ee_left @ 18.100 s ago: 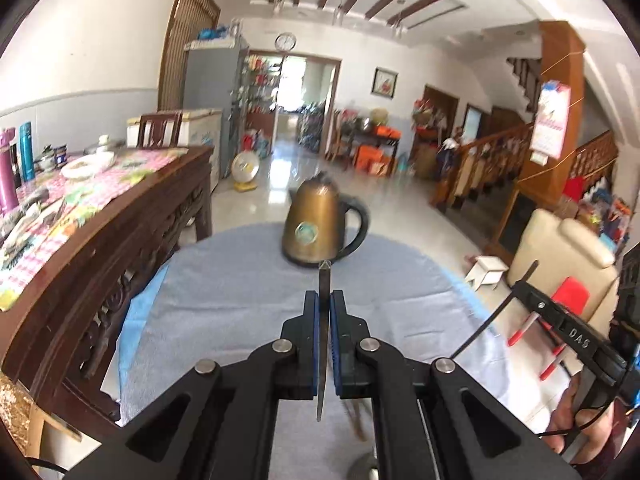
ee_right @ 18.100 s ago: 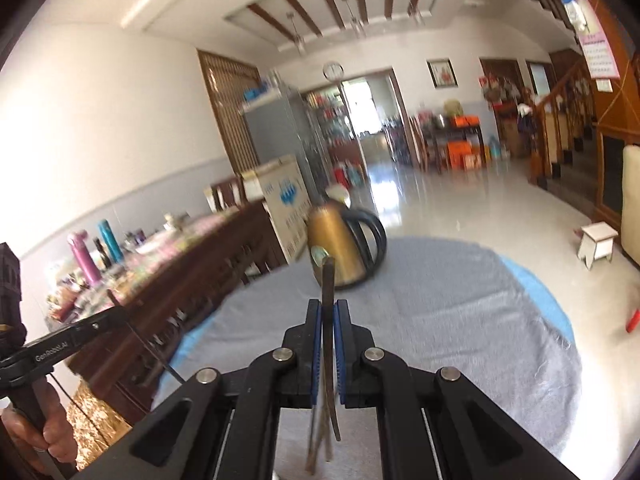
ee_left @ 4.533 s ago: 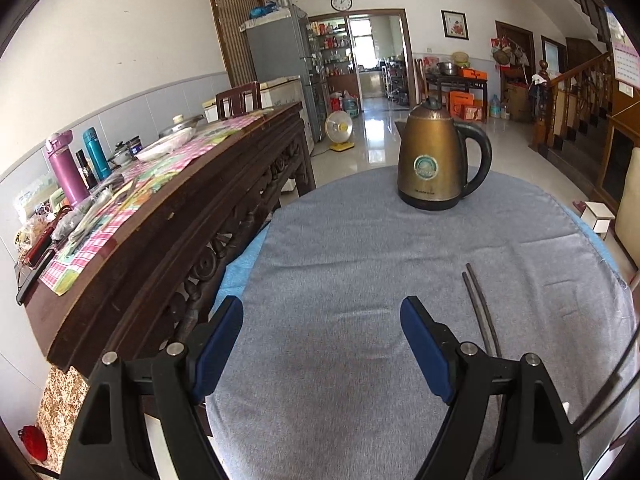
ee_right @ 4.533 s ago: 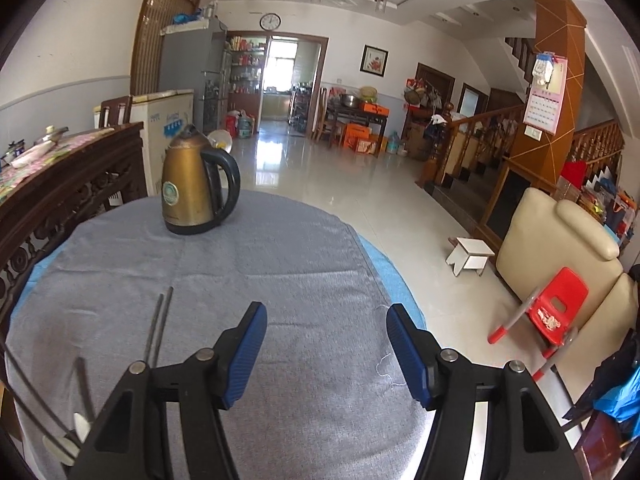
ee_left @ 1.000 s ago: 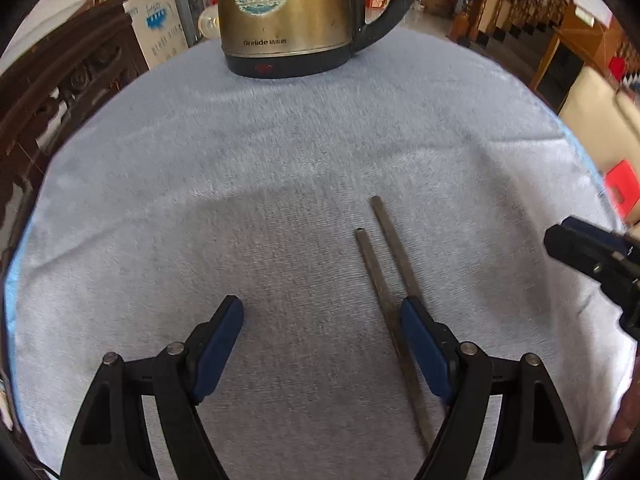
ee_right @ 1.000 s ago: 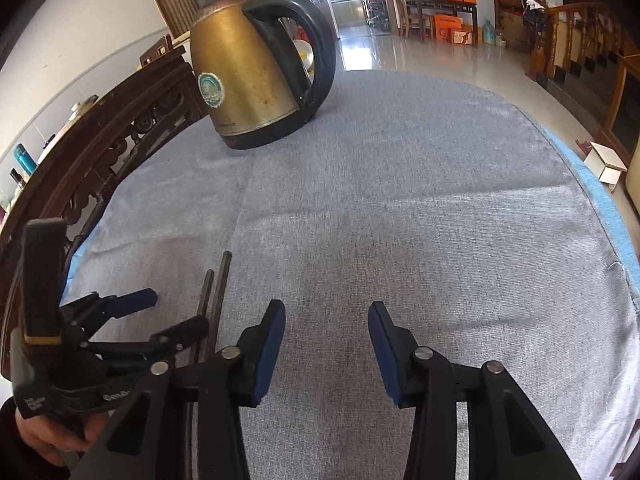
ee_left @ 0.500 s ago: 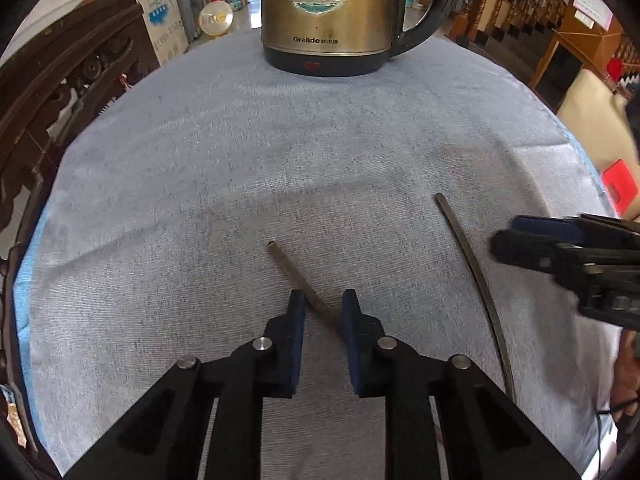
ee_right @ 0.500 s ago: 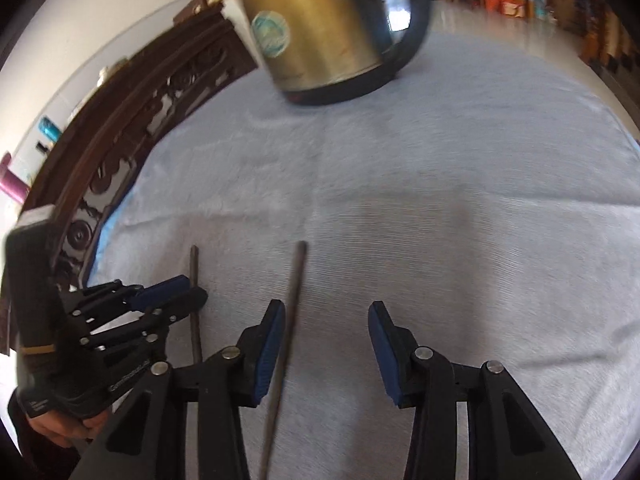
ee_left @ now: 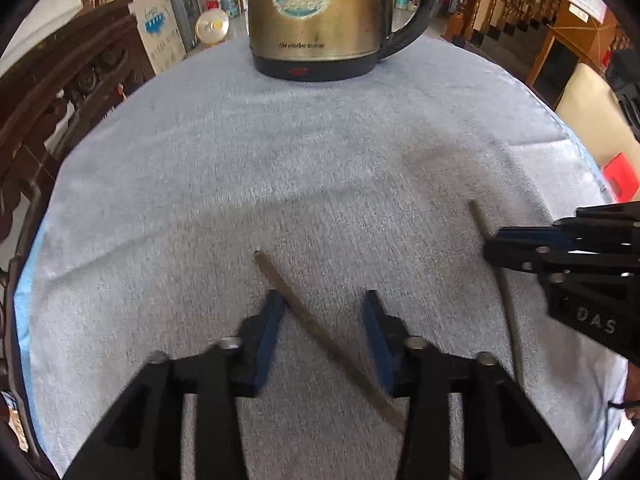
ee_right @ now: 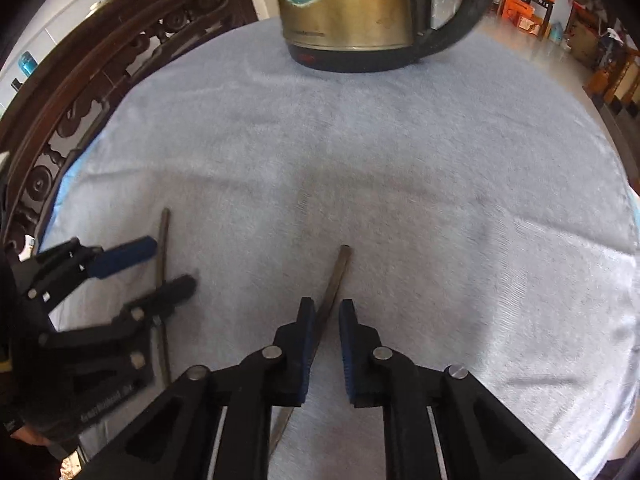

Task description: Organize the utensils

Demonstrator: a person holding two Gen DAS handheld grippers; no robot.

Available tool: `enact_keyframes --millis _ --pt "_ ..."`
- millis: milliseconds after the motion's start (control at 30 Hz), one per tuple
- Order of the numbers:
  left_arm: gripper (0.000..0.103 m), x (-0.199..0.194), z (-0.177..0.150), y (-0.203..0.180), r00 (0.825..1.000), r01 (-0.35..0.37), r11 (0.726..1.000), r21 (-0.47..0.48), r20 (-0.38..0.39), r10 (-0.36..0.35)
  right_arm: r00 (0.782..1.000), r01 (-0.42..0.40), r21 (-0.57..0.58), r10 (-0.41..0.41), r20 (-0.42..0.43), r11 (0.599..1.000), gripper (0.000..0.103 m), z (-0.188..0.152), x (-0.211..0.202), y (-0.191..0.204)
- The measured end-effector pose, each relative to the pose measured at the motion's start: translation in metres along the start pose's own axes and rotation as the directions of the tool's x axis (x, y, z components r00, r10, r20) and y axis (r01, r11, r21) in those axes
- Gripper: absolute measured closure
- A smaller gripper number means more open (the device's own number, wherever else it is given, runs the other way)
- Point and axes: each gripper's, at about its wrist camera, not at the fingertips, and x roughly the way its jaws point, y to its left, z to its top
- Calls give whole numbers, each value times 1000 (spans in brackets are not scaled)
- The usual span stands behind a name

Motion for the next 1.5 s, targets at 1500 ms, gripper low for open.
enact_keyframes --millis 1500 --pt "94 -10 -17 -12 997 -47 997 60 58 43 998 55 -22 -55 13 998 96 -5 -6 -1"
